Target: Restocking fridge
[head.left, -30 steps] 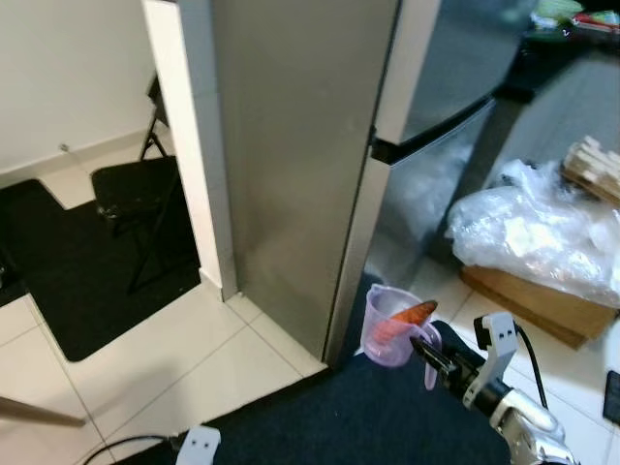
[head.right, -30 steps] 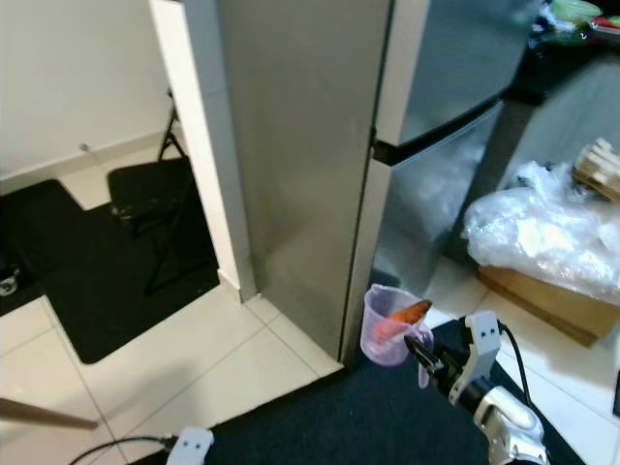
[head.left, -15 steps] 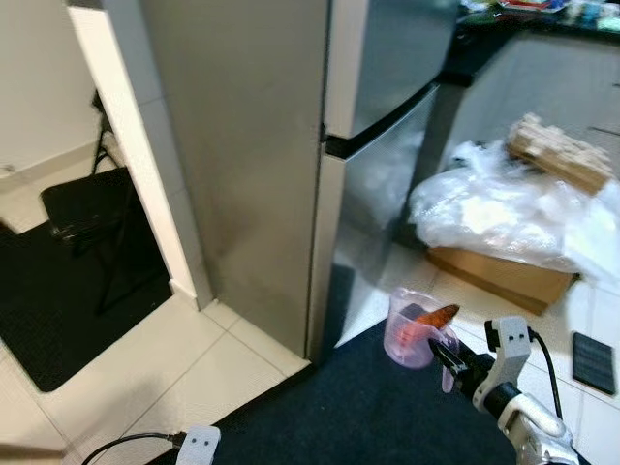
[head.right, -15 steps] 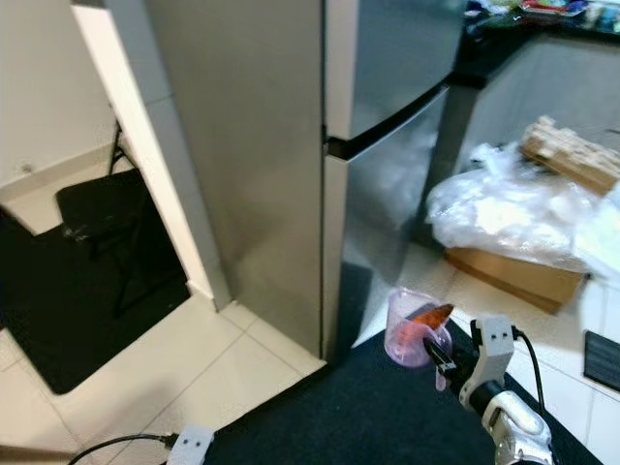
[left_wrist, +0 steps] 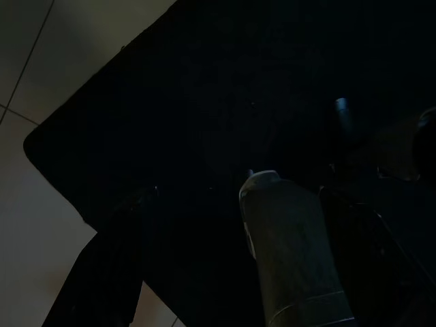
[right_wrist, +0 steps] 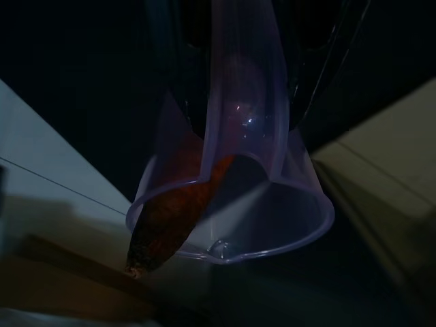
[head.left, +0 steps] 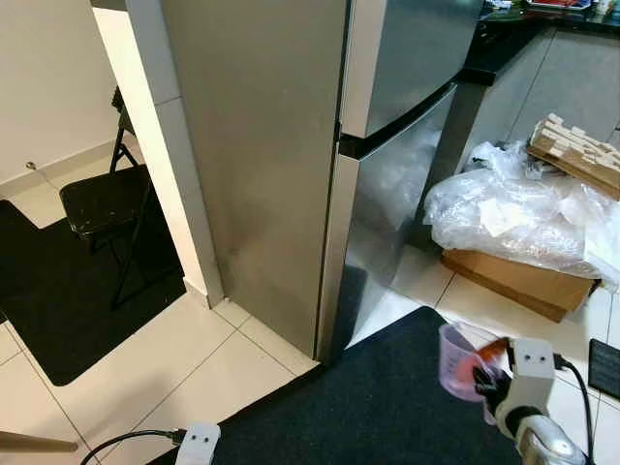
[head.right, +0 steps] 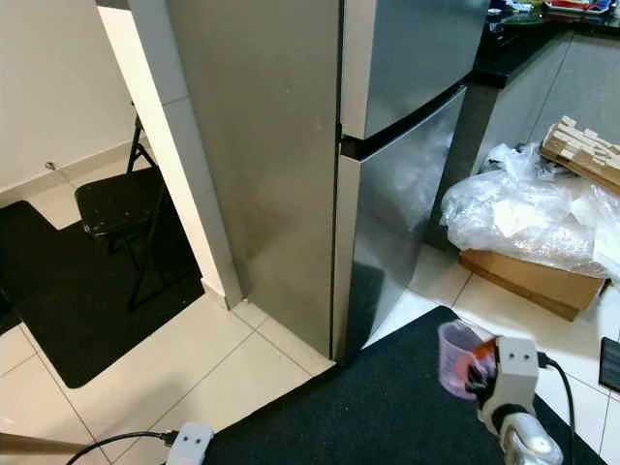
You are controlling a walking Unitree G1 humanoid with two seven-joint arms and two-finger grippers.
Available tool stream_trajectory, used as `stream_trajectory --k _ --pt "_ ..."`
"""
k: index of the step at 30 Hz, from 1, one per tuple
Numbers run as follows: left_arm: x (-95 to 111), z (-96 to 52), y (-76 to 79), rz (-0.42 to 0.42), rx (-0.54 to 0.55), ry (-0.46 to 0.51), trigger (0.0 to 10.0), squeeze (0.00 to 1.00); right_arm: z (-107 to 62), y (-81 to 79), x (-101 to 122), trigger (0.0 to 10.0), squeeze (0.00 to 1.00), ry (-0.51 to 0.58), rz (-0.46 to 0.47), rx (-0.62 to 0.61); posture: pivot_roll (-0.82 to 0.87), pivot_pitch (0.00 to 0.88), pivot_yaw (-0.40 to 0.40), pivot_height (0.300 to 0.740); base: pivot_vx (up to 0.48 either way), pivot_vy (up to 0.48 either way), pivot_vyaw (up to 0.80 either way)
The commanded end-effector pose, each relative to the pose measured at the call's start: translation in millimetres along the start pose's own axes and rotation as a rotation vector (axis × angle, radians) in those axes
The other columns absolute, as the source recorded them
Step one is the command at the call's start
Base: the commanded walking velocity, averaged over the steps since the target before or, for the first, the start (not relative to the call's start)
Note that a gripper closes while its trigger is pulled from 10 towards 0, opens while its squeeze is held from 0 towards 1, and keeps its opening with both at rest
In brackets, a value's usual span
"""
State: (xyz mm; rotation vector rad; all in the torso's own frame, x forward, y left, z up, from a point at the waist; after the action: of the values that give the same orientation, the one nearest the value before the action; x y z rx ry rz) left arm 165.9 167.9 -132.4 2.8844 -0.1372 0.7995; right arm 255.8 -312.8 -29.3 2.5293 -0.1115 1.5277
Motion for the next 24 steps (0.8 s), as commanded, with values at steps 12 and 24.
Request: stream_trajectory --k 12,24 --pt "1.7 -0.1 -2.4 0.009 0.012 0.006 10.0 0.0 -13.5 11.4 -34.4 10.0 0.0 -0.13 -0.089 -0.182 0.07 0.0 0.015 0.74 0.0 0.0 0.0" --pt "2.5 -0.2 -3.3 0.012 0.014 0.009 10.0 0.0 -15.8 5.1 -42.8 10.0 0.0 -0.156 -0.095 -0.205 0.07 0.0 0.02 0.74 0.0 0.0 0.0"
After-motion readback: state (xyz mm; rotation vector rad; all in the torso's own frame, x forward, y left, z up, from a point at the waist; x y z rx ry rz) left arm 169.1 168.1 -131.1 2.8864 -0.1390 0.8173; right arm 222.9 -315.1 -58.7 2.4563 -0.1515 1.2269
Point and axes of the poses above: a point about 5 cm out from each wrist's last joint towards the gripper, its own z axis pointing out of the wrist towards the gripper, its own x axis along the axis of the wrist's last joint, y = z × x, the point moved 4 cm from there along z, pointing out of the wrist towards the gripper, and after that the axes turned 4 degrees about -z, right-handed, at the moved point
